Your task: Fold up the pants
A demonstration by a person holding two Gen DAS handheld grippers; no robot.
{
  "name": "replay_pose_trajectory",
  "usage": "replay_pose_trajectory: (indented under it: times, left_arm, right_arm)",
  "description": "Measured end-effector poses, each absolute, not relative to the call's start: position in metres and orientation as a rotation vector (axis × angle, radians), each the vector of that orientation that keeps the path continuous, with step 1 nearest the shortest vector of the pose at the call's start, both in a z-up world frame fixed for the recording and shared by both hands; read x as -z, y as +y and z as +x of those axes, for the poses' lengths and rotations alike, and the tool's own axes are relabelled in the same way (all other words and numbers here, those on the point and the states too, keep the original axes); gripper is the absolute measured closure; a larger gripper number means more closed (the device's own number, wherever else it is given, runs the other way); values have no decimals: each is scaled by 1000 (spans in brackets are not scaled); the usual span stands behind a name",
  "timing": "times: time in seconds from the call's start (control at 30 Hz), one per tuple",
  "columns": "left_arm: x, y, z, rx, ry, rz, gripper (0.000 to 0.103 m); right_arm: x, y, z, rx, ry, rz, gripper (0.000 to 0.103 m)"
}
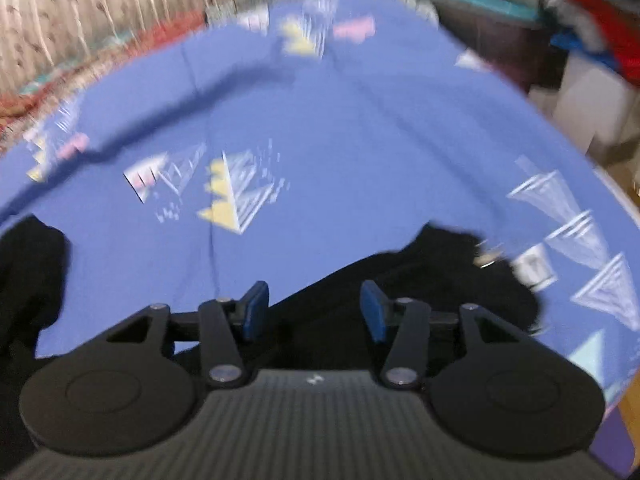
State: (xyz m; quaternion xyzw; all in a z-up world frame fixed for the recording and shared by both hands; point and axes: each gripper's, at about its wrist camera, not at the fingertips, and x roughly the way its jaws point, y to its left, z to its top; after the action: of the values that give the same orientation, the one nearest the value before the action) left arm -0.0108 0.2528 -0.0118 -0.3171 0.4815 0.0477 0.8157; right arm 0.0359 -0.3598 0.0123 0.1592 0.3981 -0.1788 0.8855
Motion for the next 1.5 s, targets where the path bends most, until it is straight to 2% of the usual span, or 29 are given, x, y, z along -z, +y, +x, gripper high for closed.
replay_pose_trajectory:
  times: [0.03,0.07,0.1,0.17,0.27,0.37,0.43,0.5,0.57,0.63,0.7,0.77,0.8,0.87,0.93,1.13,1.4,1.5]
  left_arm:
    - [12,252,-11,-104,1030,-673,56]
    - [12,252,-11,-105,1030,-671,57]
    - [12,251,-12,-105,1029,-669,57]
    - [11,251,-14,-107,1022,-666,60]
    - [10,252,-15,-109,1010,-654,65]
    - [13,253,-14,-109,1020,-664,68]
    - [15,251,-13,-121,1028,-658,69]
    - [19,248,-13,-126,1043,-648,69]
    - [20,247,-14,-127,1050,-641,68]
    - [17,249,-18,-123,1039,-637,66]
    - [11,254,-22,-119,1029,-631,63]
    - [1,262,-25,-121,1007,-621,57]
    - [-6,267,-27,-121,983,-624,56]
    - [-23,277,-31,-143,916,-621,55]
    - [-37,282,-31,-181,868,-577,50]
    - [-61,274,0,-162,812,-461,49]
    - [-54,223,84,-24,769,-367,49]
    - [-51,208,121,2,745,-293,41]
  right_arm:
    - [-1,-364,48,378,865,372,50]
    - [9,-367,59,393,906,409,54]
    - [24,-369,68,423,954,441,63]
    - [30,-369,65,477,924,423,95]
    - [15,-374,63,498,846,470,98]
    - [-10,-392,53,560,622,556,101]
    - [-19,-399,50,623,519,539,101]
    - [-12,-404,64,655,594,463,94]
    - [2,-410,69,621,715,480,94]
    - [-5,-407,49,597,648,485,93]
    - [-9,-405,32,581,629,471,83]
    - [-6,-408,23,574,635,453,68]
    - [-8,-412,20,581,638,433,66]
    - [-7,-416,12,612,638,386,56]
    - [-10,-418,6,634,640,362,55]
    - [-37,-385,26,426,626,382,54]
    - [-76,-238,143,-52,701,274,54]
    - [-79,-174,195,-192,755,215,54]
